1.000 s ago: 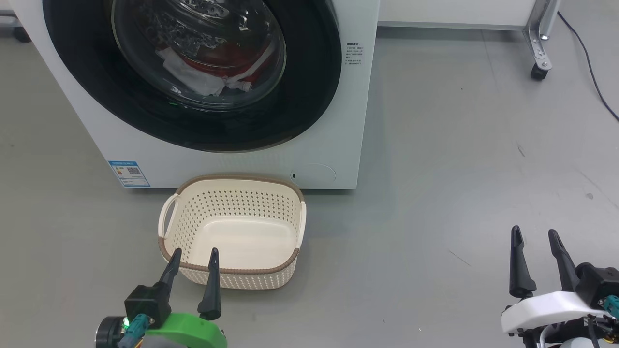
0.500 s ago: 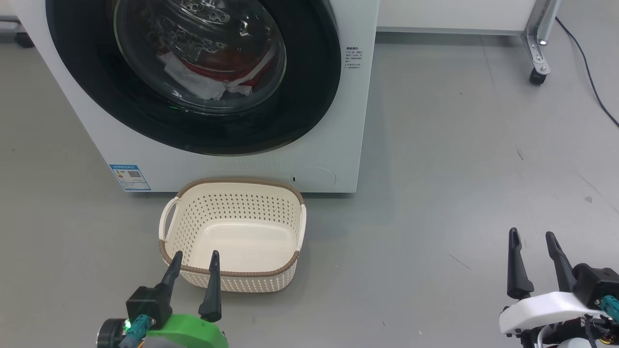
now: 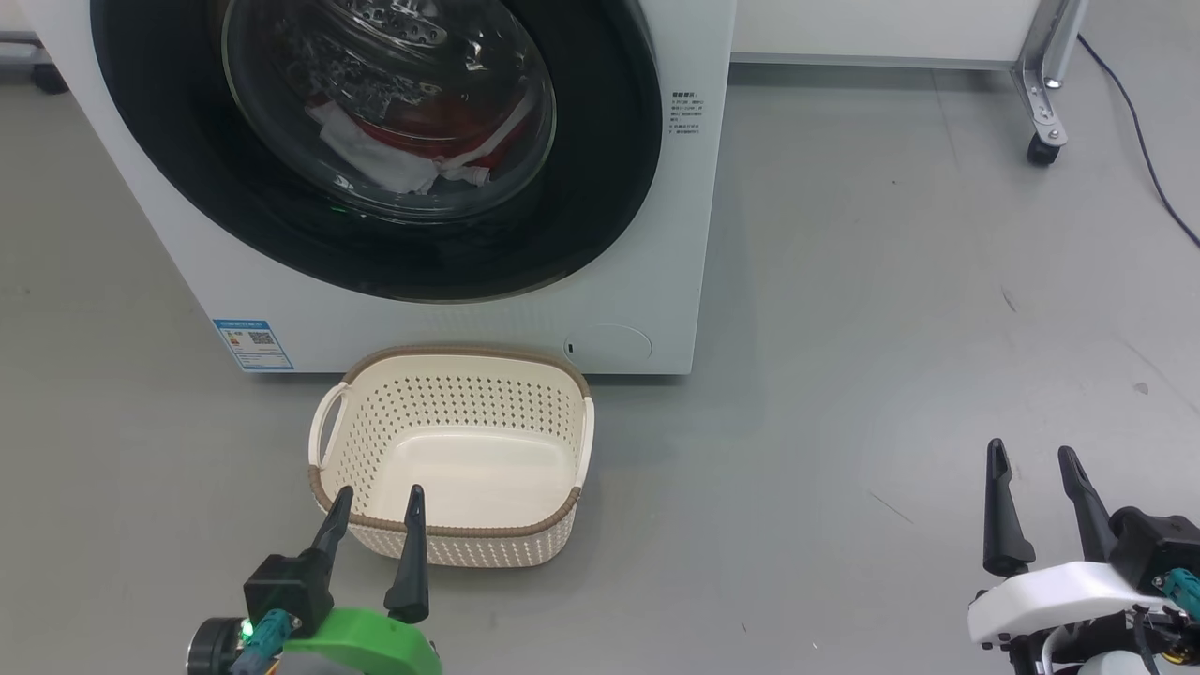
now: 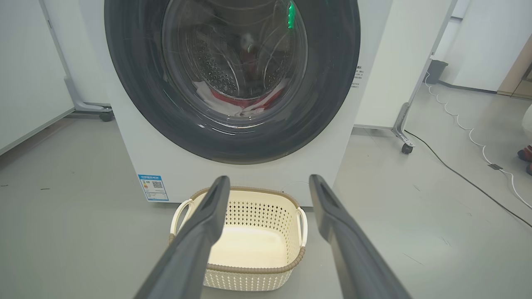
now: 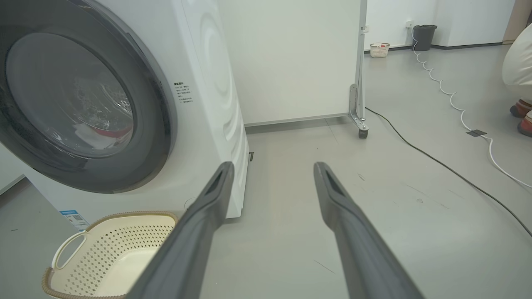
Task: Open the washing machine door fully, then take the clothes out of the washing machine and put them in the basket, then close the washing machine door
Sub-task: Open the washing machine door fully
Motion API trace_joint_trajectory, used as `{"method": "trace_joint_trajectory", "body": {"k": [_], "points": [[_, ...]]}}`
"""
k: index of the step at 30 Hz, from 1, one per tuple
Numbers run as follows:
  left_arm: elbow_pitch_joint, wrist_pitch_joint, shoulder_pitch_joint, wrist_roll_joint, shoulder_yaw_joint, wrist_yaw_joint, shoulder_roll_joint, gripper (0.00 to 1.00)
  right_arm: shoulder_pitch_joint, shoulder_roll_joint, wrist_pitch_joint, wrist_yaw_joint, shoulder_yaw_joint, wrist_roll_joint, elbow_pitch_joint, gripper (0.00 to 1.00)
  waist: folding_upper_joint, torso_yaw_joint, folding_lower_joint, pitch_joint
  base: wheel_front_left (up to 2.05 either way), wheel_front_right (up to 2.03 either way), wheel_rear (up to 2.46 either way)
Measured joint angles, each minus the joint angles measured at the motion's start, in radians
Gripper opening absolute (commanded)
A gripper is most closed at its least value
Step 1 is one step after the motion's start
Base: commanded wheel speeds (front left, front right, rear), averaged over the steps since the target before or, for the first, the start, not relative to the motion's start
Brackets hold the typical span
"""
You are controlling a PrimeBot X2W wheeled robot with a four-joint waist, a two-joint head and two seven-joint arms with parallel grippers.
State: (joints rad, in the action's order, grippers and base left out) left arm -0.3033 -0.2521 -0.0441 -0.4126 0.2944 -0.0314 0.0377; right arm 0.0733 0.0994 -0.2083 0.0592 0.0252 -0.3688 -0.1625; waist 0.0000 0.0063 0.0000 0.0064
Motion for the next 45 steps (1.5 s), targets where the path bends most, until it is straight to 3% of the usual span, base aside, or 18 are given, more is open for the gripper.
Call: {"method": "trace_joint_trajectory", "body": {"k": [12, 14, 15, 16, 26, 38, 45], "points": [[0.000, 0.000, -0.002, -0.001, 0.000, -0.007, 0.000, 1.00, -0.002, 0.000, -0.001, 0.000, 0.000, 0.000, -0.006, 1.00, 0.0000, 0.002, 0.0000, 0.005, 0.00, 0.00, 0.00], [0.000, 0.000, -0.002, -0.001, 0.000, -0.007, 0.000, 1.00, -0.003, 0.000, -0.001, 0.000, 0.000, -0.001, -0.007, 0.96, 0.0000, 0.002, 0.0000, 0.006, 0.00, 0.00, 0.00], [0.000, 0.000, -0.003, -0.001, 0.001, -0.007, 0.000, 1.00, -0.003, 0.000, -0.001, 0.001, 0.000, -0.005, -0.007, 0.13, 0.0000, 0.003, 0.0000, 0.007, 0.00, 0.00, 0.00], [0.000, 0.000, -0.003, -0.001, 0.001, -0.007, 0.000, 1.00, -0.003, 0.000, -0.002, 0.001, 0.000, -0.005, -0.007, 0.00, 0.0000, 0.003, 0.0000, 0.007, 0.00, 0.00, 0.00], [0.014, 0.000, -0.024, -0.009, 0.013, -0.007, 0.000, 1.00, -0.026, -0.012, -0.005, 0.011, -0.037, -0.089, 0.006, 0.00, 0.0000, 0.013, 0.0000, 0.039, 0.00, 0.00, 0.00], [0.028, 0.000, -0.064, -0.009, 0.035, -0.007, 0.000, 1.00, -0.162, -0.051, 0.079, 0.032, -0.159, -0.459, 0.022, 0.00, 0.0000, 0.042, 0.0000, 0.108, 0.00, 0.00, 0.00], [0.038, 0.000, -0.087, -0.010, 0.054, -0.007, 0.000, 1.00, -0.277, -0.044, 0.156, 0.030, -0.227, -0.569, 0.042, 0.00, 0.0000, 0.063, 0.0000, 0.158, 0.00, 0.00, 0.00]]}}
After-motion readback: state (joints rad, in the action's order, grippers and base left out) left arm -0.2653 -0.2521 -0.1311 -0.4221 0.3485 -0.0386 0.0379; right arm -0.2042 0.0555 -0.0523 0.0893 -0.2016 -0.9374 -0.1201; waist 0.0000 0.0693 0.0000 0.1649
